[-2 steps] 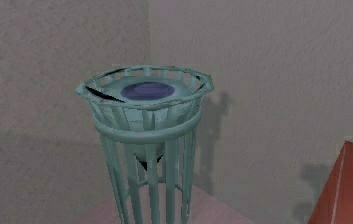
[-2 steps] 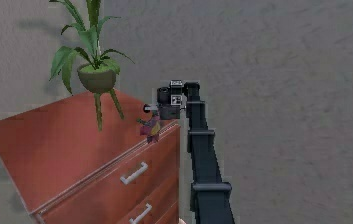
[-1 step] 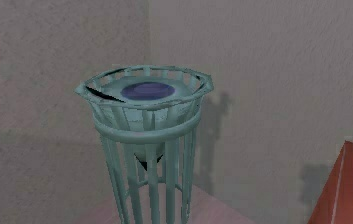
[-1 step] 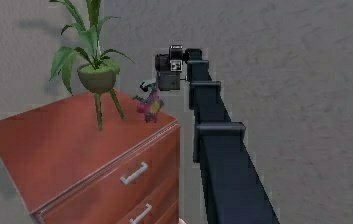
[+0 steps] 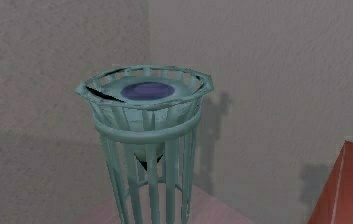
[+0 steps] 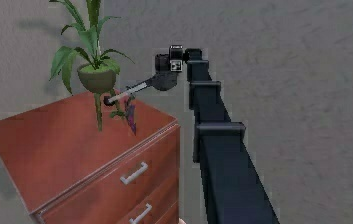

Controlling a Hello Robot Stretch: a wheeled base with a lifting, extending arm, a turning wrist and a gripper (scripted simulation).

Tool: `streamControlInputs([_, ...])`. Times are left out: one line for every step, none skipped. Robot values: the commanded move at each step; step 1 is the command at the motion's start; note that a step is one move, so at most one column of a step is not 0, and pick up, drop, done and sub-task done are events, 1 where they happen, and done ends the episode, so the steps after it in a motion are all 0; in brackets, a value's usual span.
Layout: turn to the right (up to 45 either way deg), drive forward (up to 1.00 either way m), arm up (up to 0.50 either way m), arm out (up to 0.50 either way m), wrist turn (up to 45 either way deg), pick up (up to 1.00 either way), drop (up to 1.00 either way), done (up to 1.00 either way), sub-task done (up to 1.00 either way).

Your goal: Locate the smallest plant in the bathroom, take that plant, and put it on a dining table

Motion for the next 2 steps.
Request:
streamControlInputs([0.0, 0.00, 0.00, 0.00, -45.0, 0.00, 0.00, 0.00, 0.00])
streamControlInputs([0.0, 0.00, 0.00, 0.00, -27.0, 0.00, 0.00, 0.00, 0.00])
